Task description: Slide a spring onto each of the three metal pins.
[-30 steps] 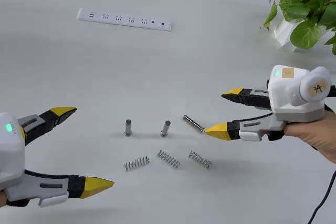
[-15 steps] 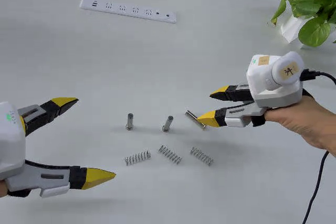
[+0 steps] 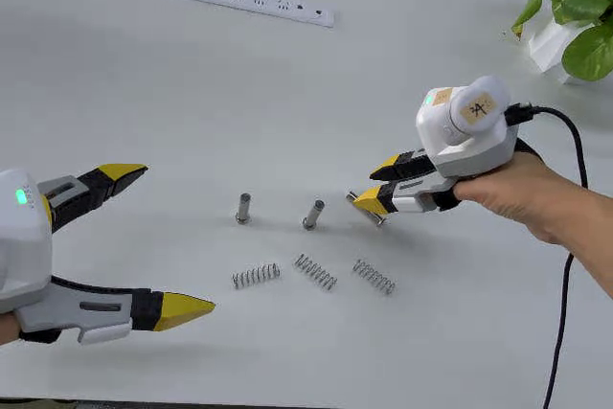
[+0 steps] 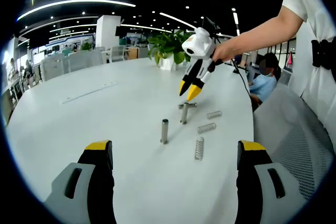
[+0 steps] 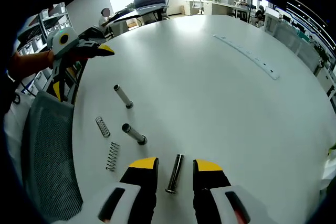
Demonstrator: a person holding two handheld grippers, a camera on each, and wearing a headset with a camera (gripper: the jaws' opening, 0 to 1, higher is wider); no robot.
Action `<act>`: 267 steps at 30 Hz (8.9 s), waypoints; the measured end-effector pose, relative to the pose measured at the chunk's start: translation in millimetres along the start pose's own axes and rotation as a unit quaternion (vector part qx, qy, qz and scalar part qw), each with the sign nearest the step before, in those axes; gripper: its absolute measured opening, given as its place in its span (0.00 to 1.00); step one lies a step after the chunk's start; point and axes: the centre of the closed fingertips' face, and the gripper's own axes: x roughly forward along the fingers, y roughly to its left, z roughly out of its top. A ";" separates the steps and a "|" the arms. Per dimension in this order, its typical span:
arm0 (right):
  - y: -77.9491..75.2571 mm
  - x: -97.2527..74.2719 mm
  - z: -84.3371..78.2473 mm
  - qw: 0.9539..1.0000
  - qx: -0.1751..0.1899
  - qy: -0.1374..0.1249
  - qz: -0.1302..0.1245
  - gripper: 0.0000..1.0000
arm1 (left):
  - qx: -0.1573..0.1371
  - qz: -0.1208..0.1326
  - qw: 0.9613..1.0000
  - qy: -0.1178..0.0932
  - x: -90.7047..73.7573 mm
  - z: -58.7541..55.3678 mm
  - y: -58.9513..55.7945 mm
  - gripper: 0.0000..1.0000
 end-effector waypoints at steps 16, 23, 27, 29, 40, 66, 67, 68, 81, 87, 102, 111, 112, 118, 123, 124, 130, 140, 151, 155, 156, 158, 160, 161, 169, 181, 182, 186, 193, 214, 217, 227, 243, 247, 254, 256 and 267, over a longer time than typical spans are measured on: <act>-2.1 21.0 -9.2 0.999 0.002 0.039 0.008 0.15 | -0.014 0.006 1.000 -0.005 0.0 -2.1 4.2 0.98; -1.4 23.4 -10.9 0.999 0.005 0.050 0.010 0.10 | -0.018 0.006 1.000 -0.008 0.8 -1.9 4.9 0.98; -3.3 26.4 -13.4 0.998 0.001 0.059 0.011 0.09 | -0.020 0.007 1.000 -0.009 0.3 -1.6 6.2 0.98; -1.3 26.3 -12.5 0.998 -0.001 0.062 0.010 0.09 | -0.020 0.007 1.000 -0.008 0.0 -1.9 6.5 0.98; -1.3 27.9 -12.5 0.997 0.001 0.071 0.011 0.06 | -0.023 0.006 1.000 -0.007 0.3 -3.9 5.0 0.98; 0.3 22.1 -13.6 0.998 0.010 0.060 0.001 0.05 | -0.022 0.000 1.000 -0.004 3.0 -5.6 2.1 0.97; 1.4 20.3 -13.0 0.998 0.010 0.058 0.000 0.05 | -0.021 -0.001 1.000 -0.004 3.2 -4.9 1.6 0.97; 2.8 18.7 -12.7 0.998 0.010 0.057 -0.001 0.05 | -0.021 -0.002 1.000 -0.004 3.3 -4.6 1.3 0.97; 14.6 -0.8 -9.9 0.999 0.010 0.035 -0.009 0.05 | -0.017 -0.006 1.000 -0.001 2.9 -4.5 -2.9 0.97; 15.9 -9.9 -12.0 1.000 0.014 0.022 -0.016 0.05 | -0.015 -0.008 1.000 0.000 2.8 -4.4 -4.5 0.97; 15.2 -25.1 -22.8 0.999 0.021 -0.002 -0.030 0.04 | -0.008 -0.013 1.000 0.003 3.9 -0.6 -6.8 0.97; 9.3 -28.5 -29.7 0.999 0.027 -0.015 -0.036 0.04 | -0.006 -0.016 1.000 0.004 4.3 0.4 -8.7 0.97; 11.4 -29.2 -29.9 0.999 0.027 -0.016 -0.037 0.04 | -0.006 -0.017 1.000 0.005 4.5 0.1 -8.9 0.97; 15.3 -32.0 -32.0 0.999 0.029 -0.020 -0.039 0.04 | -0.005 -0.019 1.000 0.007 5.4 -0.4 -8.6 0.97; 16.0 -33.2 -32.5 0.999 0.029 -0.022 -0.040 0.04 | -0.005 -0.021 1.000 0.008 5.7 -0.8 -8.9 0.96; 16.6 -33.5 -33.1 0.999 0.029 -0.022 -0.040 0.04 | -0.004 -0.021 1.000 0.008 5.7 -0.8 -8.9 0.96; 20.7 -33.5 -35.0 0.998 0.030 -0.025 -0.040 0.04 | -0.004 -0.022 1.000 0.008 6.1 -0.7 -9.2 0.96; 27.8 -34.8 -32.6 0.998 0.019 -0.030 -0.045 0.04 | -0.003 -0.023 1.000 0.009 5.9 -0.1 -10.0 0.96; 30.2 -34.2 -28.8 0.998 0.008 -0.041 -0.050 0.04 | -0.002 -0.024 1.000 0.009 7.3 0.5 -11.3 0.96; 29.0 -34.2 -29.5 0.998 0.004 -0.041 -0.050 0.04 | -0.002 -0.025 1.000 0.009 7.9 0.6 -11.7 0.96; 28.7 -34.1 -29.6 0.998 0.003 -0.041 -0.050 0.04 | -0.002 -0.025 1.000 0.010 7.9 0.7 -11.8 0.96; 29.3 -34.1 -29.6 0.998 -0.004 -0.040 -0.049 0.05 | -0.002 -0.025 1.000 0.009 8.2 1.0 -11.8 0.96; 29.4 -33.9 -29.9 0.998 -0.008 -0.039 -0.049 0.05 | -0.002 -0.025 1.000 0.009 8.4 1.2 -11.8 0.96; 29.4 -33.9 -30.1 0.998 -0.010 -0.039 -0.049 0.05 | -0.002 -0.025 1.000 0.008 8.5 1.4 -11.7 0.96; 25.3 -32.1 -32.4 0.998 -0.008 -0.040 -0.047 0.05 | -0.003 -0.028 1.000 0.008 9.7 1.6 -12.9 0.96; 23.5 -33.3 -31.2 0.998 -0.007 -0.045 -0.049 0.08 | -0.002 -0.031 0.999 0.008 11.0 2.9 -13.8 0.96; 24.6 -33.7 -30.4 0.998 -0.007 -0.046 -0.049 0.09 | 0.000 -0.032 0.999 0.009 11.1 2.7 -13.8 0.96; 25.2 -34.4 -29.4 0.998 -0.005 -0.049 -0.049 0.11 | 0.001 -0.033 0.999 0.009 11.2 3.5 -14.2 0.96; 27.0 -37.7 -28.3 0.997 -0.001 -0.056 -0.049 0.14 | 0.003 -0.034 0.999 0.009 10.8 4.9 -15.0 0.96; 32.2 -56.5 -33.7 0.994 0.017 -0.096 -0.054 0.33 | 0.011 -0.031 0.999 0.015 8.2 6.9 -19.1 0.96; 33.5 -60.4 -37.7 0.993 0.019 -0.100 -0.055 0.37 | 0.012 -0.031 0.999 0.015 8.2 7.9 -19.8 0.96; 34.8 -72.3 -47.1 0.990 0.034 -0.122 -0.057 0.49 | 0.018 -0.032 0.999 0.020 7.3 8.4 -22.6 0.96; 63.1 -88.7 -63.3 0.986 0.015 -0.161 -0.042 0.80 | 0.027 -0.032 0.998 0.038 5.1 5.5 -29.0 0.94; 69.7 -93.9 -65.8 0.985 0.013 -0.171 -0.033 0.83 | 0.035 -0.034 0.997 0.052 6.8 1.9 -32.7 0.89; 73.7 -97.0 -68.8 0.981 0.006 -0.192 -0.033 0.91 | 0.044 -0.037 0.994 0.096 11.6 -8.3 -36.4 0.77; 74.8 -97.0 -70.0 0.981 0.006 -0.193 -0.032 0.91 | 0.050 -0.039 0.992 0.107 13.4 -11.0 -37.4 0.73; 74.2 -98.5 -78.0 0.980 0.010 -0.195 -0.035 0.87 | 0.060 -0.038 0.977 0.202 32.7 -34.7 -40.4 0.43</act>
